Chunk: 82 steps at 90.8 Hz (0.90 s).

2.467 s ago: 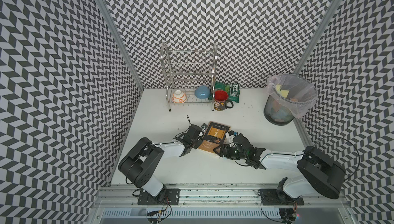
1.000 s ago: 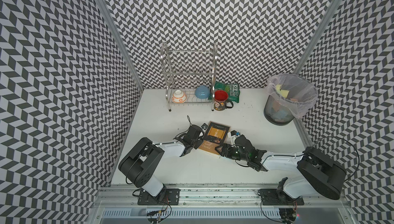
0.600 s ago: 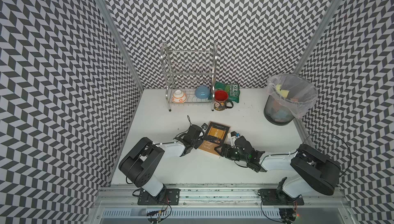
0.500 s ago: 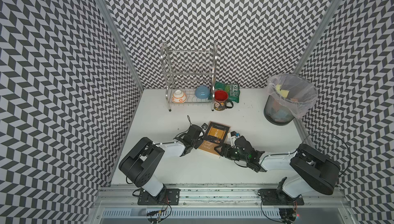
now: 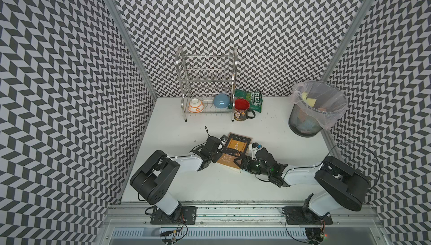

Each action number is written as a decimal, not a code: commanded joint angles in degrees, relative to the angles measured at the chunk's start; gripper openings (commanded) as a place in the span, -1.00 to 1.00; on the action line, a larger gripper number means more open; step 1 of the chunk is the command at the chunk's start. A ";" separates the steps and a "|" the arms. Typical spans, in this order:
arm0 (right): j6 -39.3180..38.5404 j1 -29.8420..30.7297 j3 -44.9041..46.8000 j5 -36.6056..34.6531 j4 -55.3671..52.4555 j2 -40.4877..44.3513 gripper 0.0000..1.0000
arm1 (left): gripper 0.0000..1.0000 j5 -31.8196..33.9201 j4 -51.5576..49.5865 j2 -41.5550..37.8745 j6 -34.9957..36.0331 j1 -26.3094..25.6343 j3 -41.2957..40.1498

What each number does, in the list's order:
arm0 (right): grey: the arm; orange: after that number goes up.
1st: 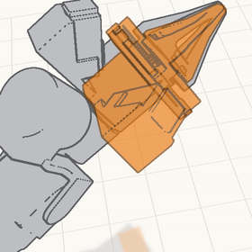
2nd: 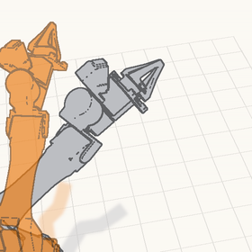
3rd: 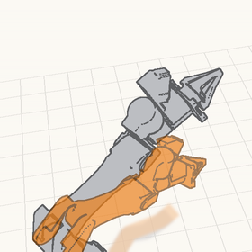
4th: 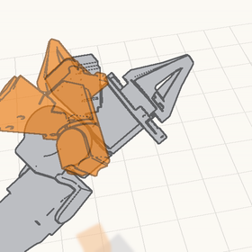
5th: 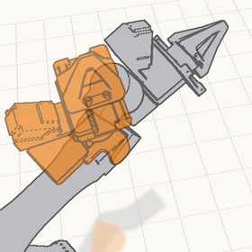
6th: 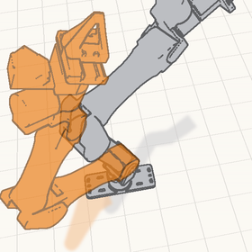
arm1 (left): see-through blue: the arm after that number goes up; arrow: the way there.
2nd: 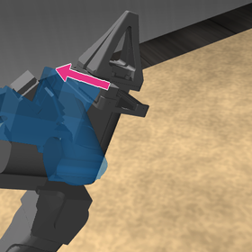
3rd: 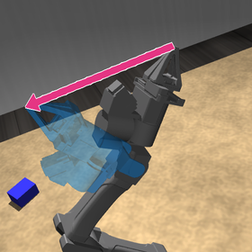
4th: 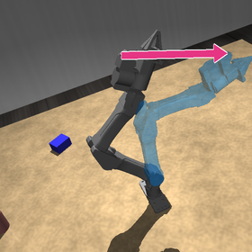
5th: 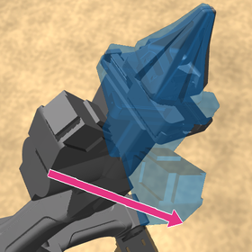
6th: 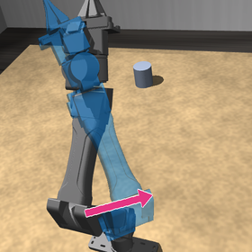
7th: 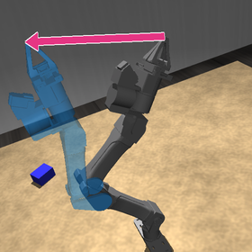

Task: Peel off the used sticky note
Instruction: Open the book at the center of the board.

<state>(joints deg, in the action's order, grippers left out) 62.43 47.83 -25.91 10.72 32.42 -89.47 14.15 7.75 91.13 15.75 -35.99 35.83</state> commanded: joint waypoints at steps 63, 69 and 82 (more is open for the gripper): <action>-4.66 -8.71 -8.70 4.60 0.54 -8.46 -0.14 | 0.11 -0.65 -2.87 -0.38 1.25 -0.49 0.16; -4.82 -8.72 -9.06 4.65 0.06 -8.53 -0.25 | 0.11 -0.89 -4.42 -1.91 1.50 -0.49 0.96; -4.24 -8.72 -9.57 5.39 -0.17 -7.77 -0.53 | 0.14 -3.49 -10.42 -8.74 3.64 -0.91 3.38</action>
<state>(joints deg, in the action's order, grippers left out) 58.43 39.11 -33.91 15.11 30.94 -97.49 13.65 3.25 88.36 17.04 -36.03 36.38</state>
